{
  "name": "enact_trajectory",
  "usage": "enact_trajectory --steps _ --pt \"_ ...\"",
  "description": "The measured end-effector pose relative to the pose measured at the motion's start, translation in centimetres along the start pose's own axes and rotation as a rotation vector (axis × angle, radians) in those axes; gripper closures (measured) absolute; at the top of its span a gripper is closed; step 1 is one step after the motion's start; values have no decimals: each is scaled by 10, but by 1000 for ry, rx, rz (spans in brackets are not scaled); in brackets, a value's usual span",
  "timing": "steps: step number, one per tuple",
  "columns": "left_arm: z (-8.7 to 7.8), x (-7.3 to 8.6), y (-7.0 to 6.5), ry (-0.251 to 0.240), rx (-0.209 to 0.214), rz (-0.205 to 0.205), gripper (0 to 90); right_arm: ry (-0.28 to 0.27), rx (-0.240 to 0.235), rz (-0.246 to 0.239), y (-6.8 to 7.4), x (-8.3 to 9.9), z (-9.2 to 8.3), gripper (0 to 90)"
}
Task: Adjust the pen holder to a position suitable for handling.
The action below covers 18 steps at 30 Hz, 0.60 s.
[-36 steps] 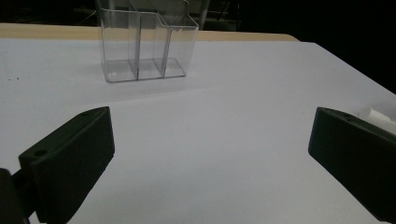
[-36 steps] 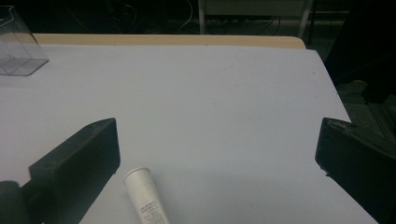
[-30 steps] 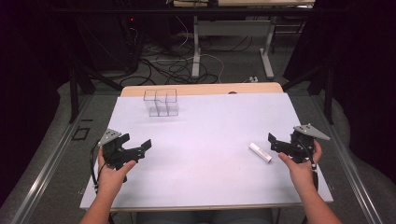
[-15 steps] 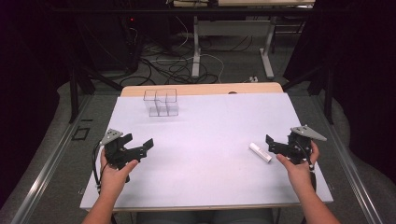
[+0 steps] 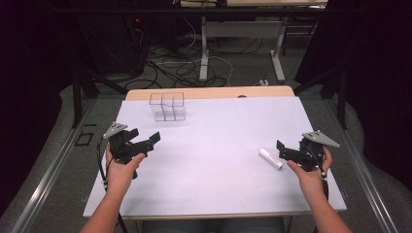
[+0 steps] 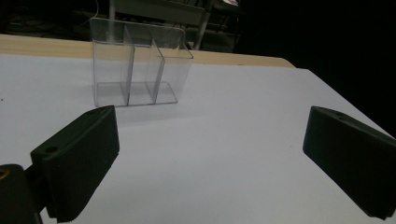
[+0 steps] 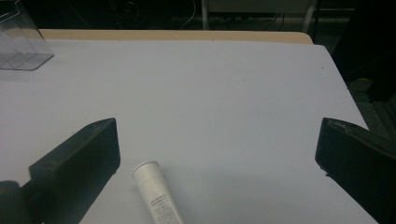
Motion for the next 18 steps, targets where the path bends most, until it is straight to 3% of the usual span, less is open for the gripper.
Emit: enact_trajectory --steps 4,11,18 --pt "6 -8 -3 2 8 -17 41 6 -2 6 2 1 1 0" --pt "18 -31 -10 5 13 11 59 0 1 0 2 1 0 0" --pt "30 -55 -13 12 6 -6 119 4 6 9 -1 2 -1 0"
Point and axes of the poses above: each handheld gripper's, and its own axes: z roughly forward along the jaws, x roughly out of its underside, y roughly to its left, the point moved 5 cm from there along z, roughly forward along the jaws, and after that the axes turned 11 degrees about -y, right-handed, at the moved point
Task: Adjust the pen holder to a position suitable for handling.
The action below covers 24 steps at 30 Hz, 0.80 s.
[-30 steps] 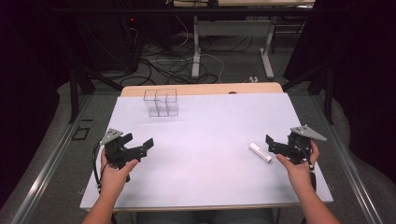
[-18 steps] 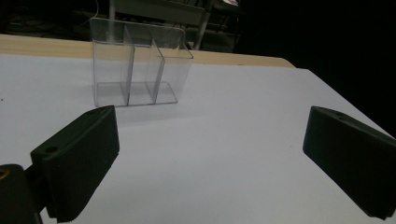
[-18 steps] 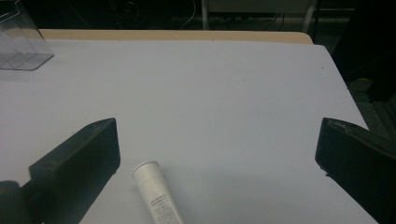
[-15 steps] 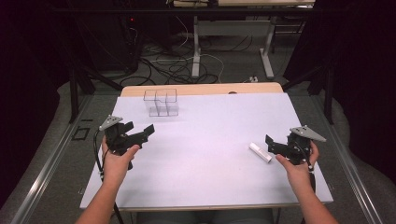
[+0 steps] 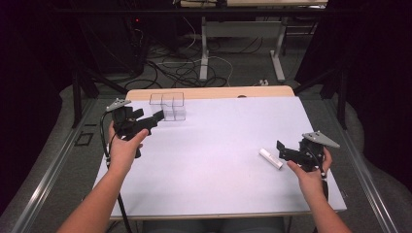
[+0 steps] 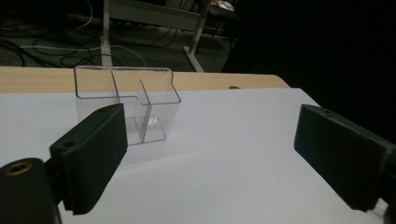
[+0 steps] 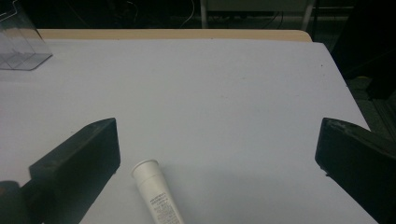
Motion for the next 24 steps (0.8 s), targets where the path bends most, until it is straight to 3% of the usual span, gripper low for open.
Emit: enact_trajectory --steps 2,10,16,20,24 --pt "1 -3 0 -1 -9 8 156 -2 -2 -1 0 0 0 0" --pt "18 -22 3 3 -46 26 164 4 -4 -2 1 1 1 0" --pt "34 -32 14 13 -90 6 197 -12 1 6 1 1 2 0" --pt "43 -39 23 13 -131 11 242 5 2 8 0 2 2 0" --pt "53 -45 28 29 -145 13 254 4 3 6 0 3 3 0"
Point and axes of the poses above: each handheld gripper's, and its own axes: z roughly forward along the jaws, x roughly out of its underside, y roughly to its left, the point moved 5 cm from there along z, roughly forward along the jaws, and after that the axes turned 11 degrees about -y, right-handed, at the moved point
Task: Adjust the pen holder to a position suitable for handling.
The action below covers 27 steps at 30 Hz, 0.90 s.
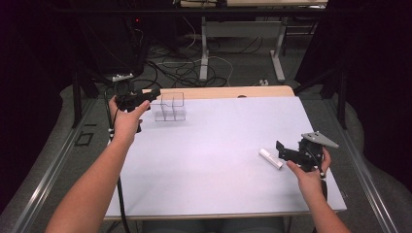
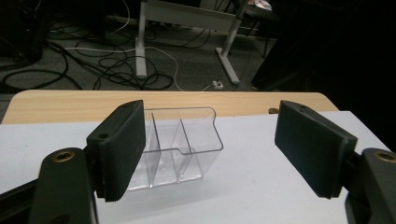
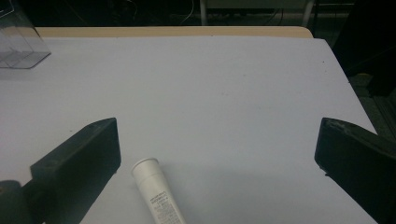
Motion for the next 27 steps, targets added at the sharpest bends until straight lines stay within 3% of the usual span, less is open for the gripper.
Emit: enact_trajectory --steps 11,22,27 --pt "29 -14 1 50 -53 67 296 8 -9 1 1 1 0 1" --pt "54 -15 19 68 -112 97 296 11 -12 -5 0 2 2 6" --pt "64 -9 30 93 -141 85 297 12 -14 2 1 3 2 9"
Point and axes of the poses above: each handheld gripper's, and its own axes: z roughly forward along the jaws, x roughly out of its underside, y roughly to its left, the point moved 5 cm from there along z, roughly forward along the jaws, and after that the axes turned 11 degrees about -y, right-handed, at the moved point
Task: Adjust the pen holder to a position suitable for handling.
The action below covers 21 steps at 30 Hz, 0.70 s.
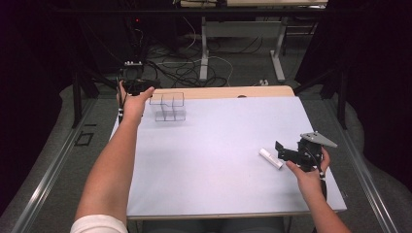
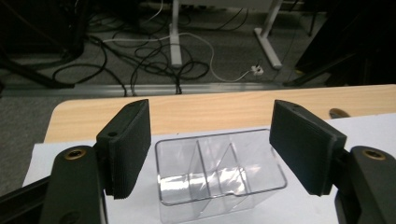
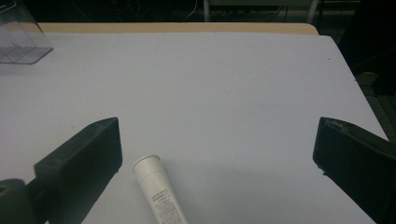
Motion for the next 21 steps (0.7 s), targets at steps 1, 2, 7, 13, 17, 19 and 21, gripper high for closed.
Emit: enact_trajectory --steps 1,2,7,13,17,19,21 --pt "2 1 1 -5 -7 -6 299 0 -5 -3 0 0 0 10" --pt "3 2 3 6 -12 -6 301 -1 -8 -6 -1 0 0 11" --pt "8 6 10 36 -27 1 338 5 -5 -3 -1 0 0 17" --pt "13 12 17 61 -33 -16 382 16 -8 -4 0 2 1 27" --pt "15 16 20 62 -37 -16 414 12 -11 0 1 2 1 31" --pt "15 19 22 66 -32 -8 447 13 -11 0 1 2 1 33" --pt "16 24 25 67 -36 -6 459 10 -11 2 1 2 1 35"
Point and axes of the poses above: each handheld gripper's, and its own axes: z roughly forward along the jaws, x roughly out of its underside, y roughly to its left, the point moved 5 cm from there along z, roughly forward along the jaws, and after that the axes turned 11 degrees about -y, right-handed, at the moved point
